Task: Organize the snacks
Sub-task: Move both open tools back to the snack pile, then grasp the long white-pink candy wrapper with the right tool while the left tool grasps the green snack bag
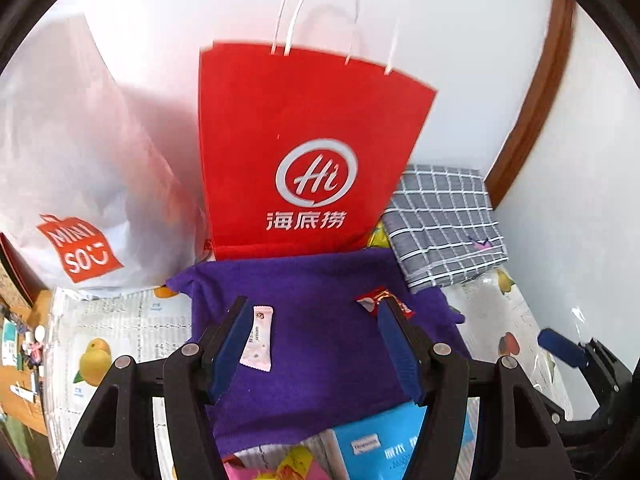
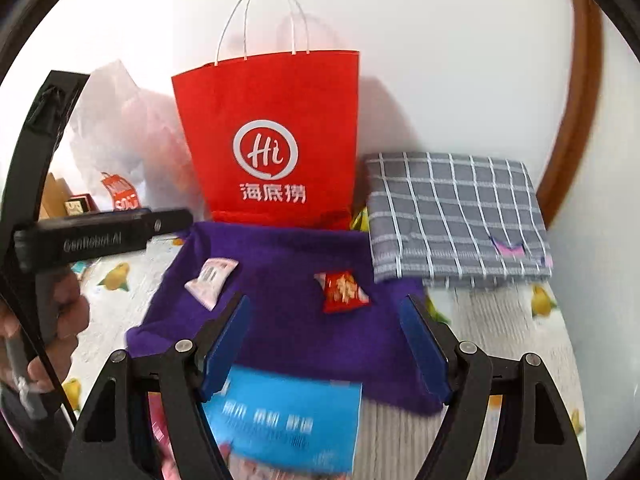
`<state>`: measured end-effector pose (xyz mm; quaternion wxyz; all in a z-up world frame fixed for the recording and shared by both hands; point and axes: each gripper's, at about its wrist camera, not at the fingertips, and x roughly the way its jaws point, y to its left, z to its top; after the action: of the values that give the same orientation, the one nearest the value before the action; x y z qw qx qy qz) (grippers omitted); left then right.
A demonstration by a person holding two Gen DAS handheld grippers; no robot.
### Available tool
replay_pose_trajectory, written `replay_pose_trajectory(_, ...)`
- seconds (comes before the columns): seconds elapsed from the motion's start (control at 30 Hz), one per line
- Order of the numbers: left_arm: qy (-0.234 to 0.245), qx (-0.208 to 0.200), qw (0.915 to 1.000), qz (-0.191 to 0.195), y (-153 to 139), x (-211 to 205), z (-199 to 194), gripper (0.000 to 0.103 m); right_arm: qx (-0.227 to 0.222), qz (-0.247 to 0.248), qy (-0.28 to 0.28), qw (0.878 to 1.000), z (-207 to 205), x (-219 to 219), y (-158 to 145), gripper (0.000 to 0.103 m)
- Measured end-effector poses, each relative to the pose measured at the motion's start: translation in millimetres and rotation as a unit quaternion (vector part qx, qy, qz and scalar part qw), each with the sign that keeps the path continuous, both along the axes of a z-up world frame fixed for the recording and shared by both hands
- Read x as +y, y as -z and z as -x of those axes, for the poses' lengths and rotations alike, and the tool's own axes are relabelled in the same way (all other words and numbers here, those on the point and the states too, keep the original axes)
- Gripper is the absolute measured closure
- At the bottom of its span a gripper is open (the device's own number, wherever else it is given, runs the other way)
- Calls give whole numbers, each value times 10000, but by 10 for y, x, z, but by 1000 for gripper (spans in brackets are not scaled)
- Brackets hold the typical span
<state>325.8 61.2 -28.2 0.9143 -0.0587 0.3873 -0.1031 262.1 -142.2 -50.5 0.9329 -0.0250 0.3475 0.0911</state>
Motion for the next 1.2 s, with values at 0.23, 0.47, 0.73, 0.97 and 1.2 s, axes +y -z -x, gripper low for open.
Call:
replay_pose_trajectory(0.23, 119, 124, 9995, -247, 60, 44, 471, 41, 176, -30, 118, 9998, 485, -86, 51, 34)
replay_pose_trajectory(0.47, 67, 245, 9997, -30, 135, 226, 924, 41, 206, -18, 62, 9998, 906, -91, 261, 40)
replay_pose_trajectory(0.73, -172, 376, 9991, -93, 438, 324, 1381, 41, 358, 93, -91, 9993, 1133, -172, 716, 63)
replay_pose_trajectory(0.97, -358, 618, 9972, -209, 688, 419, 1613, 41, 444, 433, -426, 9972, 1105, -49, 1141, 63)
replay_pose_trajectory(1.2, -576, 666, 9960, -120, 781, 591, 1802, 39, 551, 809, -476, 9941, 876, 86, 1466, 56)
